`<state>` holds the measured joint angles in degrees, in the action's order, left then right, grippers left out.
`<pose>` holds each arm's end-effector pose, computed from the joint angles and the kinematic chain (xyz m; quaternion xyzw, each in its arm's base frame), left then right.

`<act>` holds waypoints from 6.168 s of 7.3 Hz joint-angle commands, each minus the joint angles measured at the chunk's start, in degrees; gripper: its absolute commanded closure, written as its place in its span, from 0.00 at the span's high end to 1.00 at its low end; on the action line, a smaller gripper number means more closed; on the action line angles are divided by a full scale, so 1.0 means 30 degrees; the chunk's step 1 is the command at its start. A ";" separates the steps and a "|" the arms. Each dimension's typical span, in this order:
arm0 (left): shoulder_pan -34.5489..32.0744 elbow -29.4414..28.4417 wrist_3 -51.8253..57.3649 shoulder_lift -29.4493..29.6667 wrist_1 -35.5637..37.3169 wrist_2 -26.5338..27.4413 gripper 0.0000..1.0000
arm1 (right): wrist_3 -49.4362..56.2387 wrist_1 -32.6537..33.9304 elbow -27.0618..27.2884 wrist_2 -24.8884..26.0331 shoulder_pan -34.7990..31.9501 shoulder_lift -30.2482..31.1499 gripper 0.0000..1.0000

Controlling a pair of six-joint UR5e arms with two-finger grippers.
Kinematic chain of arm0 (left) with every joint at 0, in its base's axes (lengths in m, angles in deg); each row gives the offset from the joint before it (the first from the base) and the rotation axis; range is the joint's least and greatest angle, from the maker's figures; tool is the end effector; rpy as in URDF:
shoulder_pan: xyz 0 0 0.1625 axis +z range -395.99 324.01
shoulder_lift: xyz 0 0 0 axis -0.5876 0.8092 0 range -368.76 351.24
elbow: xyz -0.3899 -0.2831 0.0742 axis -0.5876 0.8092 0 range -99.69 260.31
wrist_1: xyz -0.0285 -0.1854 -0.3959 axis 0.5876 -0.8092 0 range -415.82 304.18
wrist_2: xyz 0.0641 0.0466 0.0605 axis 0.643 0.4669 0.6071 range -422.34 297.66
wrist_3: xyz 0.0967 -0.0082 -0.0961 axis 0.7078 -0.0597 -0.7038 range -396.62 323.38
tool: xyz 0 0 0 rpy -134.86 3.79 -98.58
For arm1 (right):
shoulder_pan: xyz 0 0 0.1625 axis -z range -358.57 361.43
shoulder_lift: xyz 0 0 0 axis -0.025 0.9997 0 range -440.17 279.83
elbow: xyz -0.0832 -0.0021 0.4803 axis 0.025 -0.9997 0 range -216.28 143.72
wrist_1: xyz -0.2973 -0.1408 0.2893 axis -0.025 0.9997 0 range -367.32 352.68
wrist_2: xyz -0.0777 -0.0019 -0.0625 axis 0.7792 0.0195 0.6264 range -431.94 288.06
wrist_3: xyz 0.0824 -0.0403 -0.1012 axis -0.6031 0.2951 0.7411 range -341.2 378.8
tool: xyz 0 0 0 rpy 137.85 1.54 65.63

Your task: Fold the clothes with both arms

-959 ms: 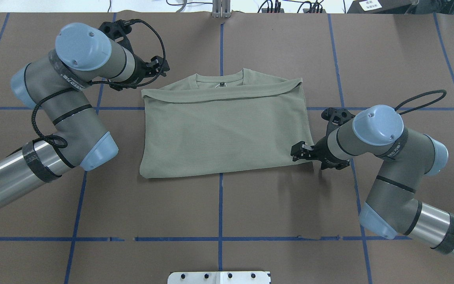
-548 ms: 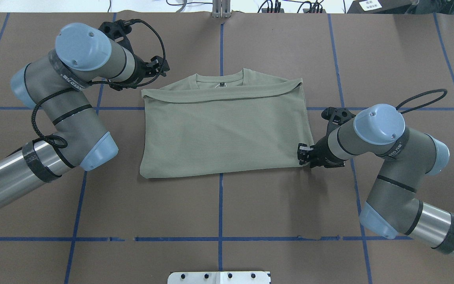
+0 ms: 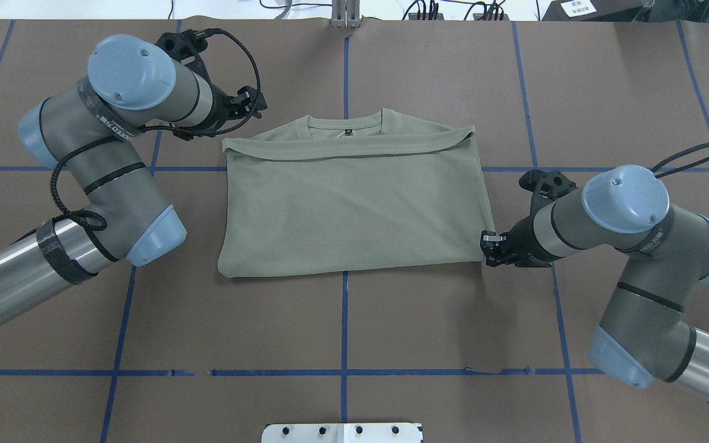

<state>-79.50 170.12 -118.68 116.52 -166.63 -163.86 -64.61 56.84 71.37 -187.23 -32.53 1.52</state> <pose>0.4998 -0.6205 0.3131 0.1225 0.4585 -0.2237 0.8513 -0.4594 -0.3998 0.4602 -0.0371 -0.4680 0.1148 0.8754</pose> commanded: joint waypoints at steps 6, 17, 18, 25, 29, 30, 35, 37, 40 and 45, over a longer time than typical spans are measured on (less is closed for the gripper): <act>0.0529 0.2079 -0.0098 -0.0217 0.1510 0.1116 0.99 | -0.0059 -0.0059 0.6744 -0.2642 0.6559 0.8623 0.00; 0.8613 0.3876 -0.8877 -0.1157 0.1870 0.0003 0.95 | 0.0000 -0.0059 0.7185 -0.3171 -0.2185 0.4908 1.00; 0.8760 0.3845 -0.9119 -0.1184 0.1898 0.0003 0.94 | -0.0029 -0.0059 0.7039 -0.3170 -0.2185 0.4733 1.00; 0.8790 0.2965 -0.9238 -0.1067 0.1869 0.0062 0.48 | -0.0029 -0.0059 0.6979 -0.3170 -0.2332 0.4468 1.00; 0.8674 0.3199 -0.8887 -0.1096 0.1751 0.0120 0.00 | 0.0000 -0.0059 0.6979 -0.3200 -0.2536 0.4527 1.00; 0.8384 0.3200 -0.8887 -0.1067 0.1809 0.0149 0.00 | -0.0029 -0.0030 0.6979 -0.3171 -0.2537 0.4527 1.00; 0.4992 0.1447 -0.6612 -0.0717 0.1693 0.2288 0.00 | 0.0000 -0.0030 0.6774 -0.3141 -0.3268 0.4439 1.00; 0.2999 -0.0743 -0.4385 0.0305 0.1373 0.2347 0.00 | -0.0029 0.0000 0.6598 -0.2936 -0.3298 0.4058 1.00; 0.0740 -0.6094 -0.2122 0.1765 -0.3331 0.3078 0.00 | -0.0029 0.0000 0.6481 -0.2907 -0.3298 0.3766 1.00; 0.0382 -1.3977 -0.2207 0.7005 -0.8723 0.5331 0.00 | -0.0029 0.0029 0.6422 -0.2907 -0.3328 0.3677 1.00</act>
<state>-78.41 135.01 -125.29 133.09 -188.10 -149.52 -64.69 56.93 90.66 -195.95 -42.50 12.56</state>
